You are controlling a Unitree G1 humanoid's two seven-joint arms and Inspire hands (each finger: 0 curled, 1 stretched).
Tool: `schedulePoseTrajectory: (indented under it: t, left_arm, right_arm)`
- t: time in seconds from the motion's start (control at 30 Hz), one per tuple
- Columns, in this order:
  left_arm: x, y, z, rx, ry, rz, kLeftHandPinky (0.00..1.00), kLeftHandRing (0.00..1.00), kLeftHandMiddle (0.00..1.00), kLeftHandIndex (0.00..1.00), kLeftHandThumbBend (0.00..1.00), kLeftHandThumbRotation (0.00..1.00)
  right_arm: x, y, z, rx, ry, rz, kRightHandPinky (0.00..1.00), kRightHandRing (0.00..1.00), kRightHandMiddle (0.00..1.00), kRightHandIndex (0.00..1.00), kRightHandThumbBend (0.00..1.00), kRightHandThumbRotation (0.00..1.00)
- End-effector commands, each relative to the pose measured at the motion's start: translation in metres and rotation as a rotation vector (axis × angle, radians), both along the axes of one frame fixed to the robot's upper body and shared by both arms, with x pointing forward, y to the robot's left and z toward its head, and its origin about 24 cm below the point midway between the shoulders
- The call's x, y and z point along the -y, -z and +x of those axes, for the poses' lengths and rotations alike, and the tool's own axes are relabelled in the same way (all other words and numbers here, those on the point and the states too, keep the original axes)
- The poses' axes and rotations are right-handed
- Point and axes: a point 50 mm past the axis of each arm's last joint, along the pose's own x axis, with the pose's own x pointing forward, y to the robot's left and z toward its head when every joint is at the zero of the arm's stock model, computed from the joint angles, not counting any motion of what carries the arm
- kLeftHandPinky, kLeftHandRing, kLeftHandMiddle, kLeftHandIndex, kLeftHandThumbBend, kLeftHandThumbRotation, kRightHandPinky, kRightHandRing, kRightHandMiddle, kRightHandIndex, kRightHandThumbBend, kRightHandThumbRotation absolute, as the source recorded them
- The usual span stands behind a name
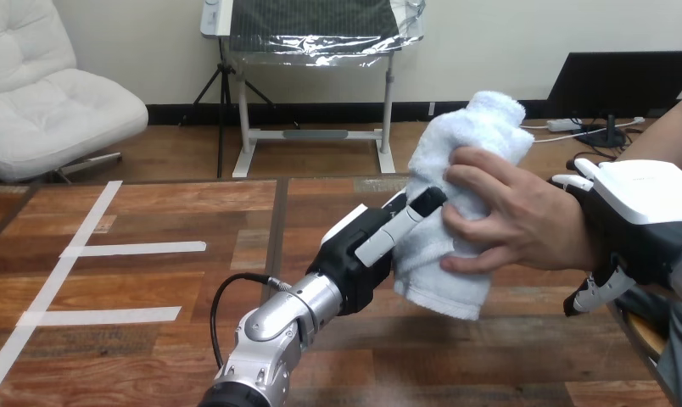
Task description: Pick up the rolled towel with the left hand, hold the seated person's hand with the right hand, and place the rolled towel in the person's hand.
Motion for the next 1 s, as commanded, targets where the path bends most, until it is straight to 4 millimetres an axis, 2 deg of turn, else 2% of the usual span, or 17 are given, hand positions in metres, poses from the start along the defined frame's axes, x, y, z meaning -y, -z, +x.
schedulePoseTrajectory:
  t: [0.0, 0.27, 0.5, 0.8, 0.97]
  left_arm:
    - [0.018, -0.043, 0.014, 0.189, 0.084, -0.040, 1.00, 1.00, 1.00, 1.00, 0.91, 0.74]
    - [0.012, -0.042, 0.011, 0.224, 0.055, -0.044, 1.00, 1.00, 1.00, 1.00, 0.92, 0.77]
    - [0.004, -0.040, 0.005, 0.264, -0.038, -0.082, 1.00, 1.00, 1.00, 1.00, 0.90, 0.77]
    - [-0.009, -0.037, -0.007, 0.316, -0.162, -0.106, 0.99, 0.99, 1.00, 1.00, 0.81, 0.80]
    - [-0.017, -0.037, -0.013, 0.338, -0.209, -0.107, 0.95, 0.95, 0.97, 1.00, 0.75, 0.85]
  right_arm:
    - [-0.015, -0.017, 0.003, 0.080, -0.064, 0.012, 0.85, 1.00, 1.00, 0.92, 1.00, 0.00]
    - [-0.017, -0.019, 0.001, 0.099, -0.070, 0.024, 0.85, 0.99, 1.00, 0.92, 1.00, 0.00]
    - [-0.020, -0.024, -0.004, 0.119, -0.065, 0.057, 0.84, 0.99, 1.00, 0.91, 0.99, 0.00]
    - [-0.024, -0.029, -0.014, 0.195, -0.067, 0.151, 0.82, 0.97, 0.98, 0.88, 0.96, 0.00]
    - [-0.027, -0.031, -0.020, 0.254, -0.072, 0.223, 0.81, 0.95, 0.97, 0.86, 0.92, 0.00]
